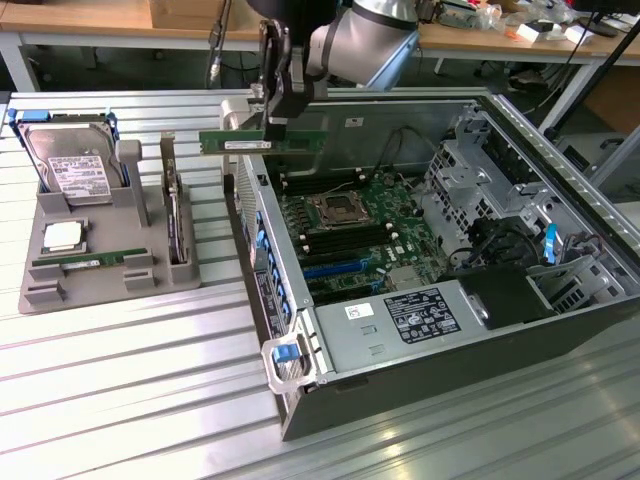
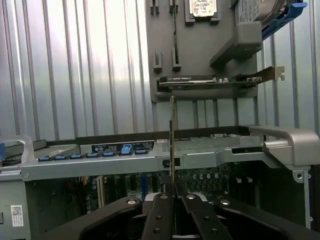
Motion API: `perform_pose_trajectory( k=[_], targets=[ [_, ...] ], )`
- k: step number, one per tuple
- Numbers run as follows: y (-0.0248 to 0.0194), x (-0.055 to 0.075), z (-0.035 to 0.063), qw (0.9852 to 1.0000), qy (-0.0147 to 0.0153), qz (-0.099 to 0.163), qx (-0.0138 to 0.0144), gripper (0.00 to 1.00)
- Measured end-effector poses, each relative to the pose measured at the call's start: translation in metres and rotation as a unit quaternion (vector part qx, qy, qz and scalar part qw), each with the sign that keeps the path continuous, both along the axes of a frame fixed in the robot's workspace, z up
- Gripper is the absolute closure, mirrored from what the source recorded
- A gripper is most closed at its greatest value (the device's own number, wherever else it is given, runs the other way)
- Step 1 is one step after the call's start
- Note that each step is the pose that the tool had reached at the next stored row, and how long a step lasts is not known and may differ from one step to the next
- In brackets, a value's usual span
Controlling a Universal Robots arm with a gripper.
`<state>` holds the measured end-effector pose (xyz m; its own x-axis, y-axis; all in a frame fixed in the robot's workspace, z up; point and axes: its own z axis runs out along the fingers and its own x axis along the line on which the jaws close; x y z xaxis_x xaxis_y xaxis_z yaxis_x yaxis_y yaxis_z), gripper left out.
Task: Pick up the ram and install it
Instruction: 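Pick up the ram and move it above insertion slot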
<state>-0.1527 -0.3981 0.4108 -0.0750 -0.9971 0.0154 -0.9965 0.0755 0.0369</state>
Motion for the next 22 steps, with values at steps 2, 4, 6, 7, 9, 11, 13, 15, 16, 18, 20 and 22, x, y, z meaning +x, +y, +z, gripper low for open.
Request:
perform_pose_trajectory(
  k=[2, 4, 6, 7, 9, 11, 13, 15, 16, 18, 20, 22],
  targets=[
    [0.0, 0.006, 0.0, 1.0, 0.0, 0.0, -0.0001, 0.87],
    [0.0001, 0.011, 0.0, 1.0, 0.0, 0.0, -0.0001, 0.87],
    [0.0001, 0.016, 0.0, 1.0, 0.0, 0.0, -0.0001, 0.87],
    [0.0001, 0.019, 0.0, 1.0, 0.0, 0.0, -0.0001, 0.87],
    [0.0002, 0.027, -0.0001, 1.0, 0.0, 0.0, -0.0001, 0.87],
    [0.0002, 0.033, -0.0001, 1.0, 0.0, 0.0, -0.0001, 0.87],
    [0.0002, 0.038, -0.0001, 1.0, 0.0, 0.0, -0.0001, 0.87],
    [0.0002, 0.044, -0.0001, 1.0, 0.0, 0.0, -0.0001, 0.87],
    [0.0002, 0.047, -0.0001, 1.0, 0.0, 0.0, -0.0002, 0.87],
    [0.0003, 0.05, -0.0001, 1.0, 0.0, 0.0, -0.0002, 0.87],
    [0.0003, 0.058, -0.0001, 1.0, 0.0, 0.0, -0.0002, 0.87],
    [0.0003, 0.063, -0.0002, 1.0, 0.0, 0.0, -0.0002, 0.87]
  ],
)
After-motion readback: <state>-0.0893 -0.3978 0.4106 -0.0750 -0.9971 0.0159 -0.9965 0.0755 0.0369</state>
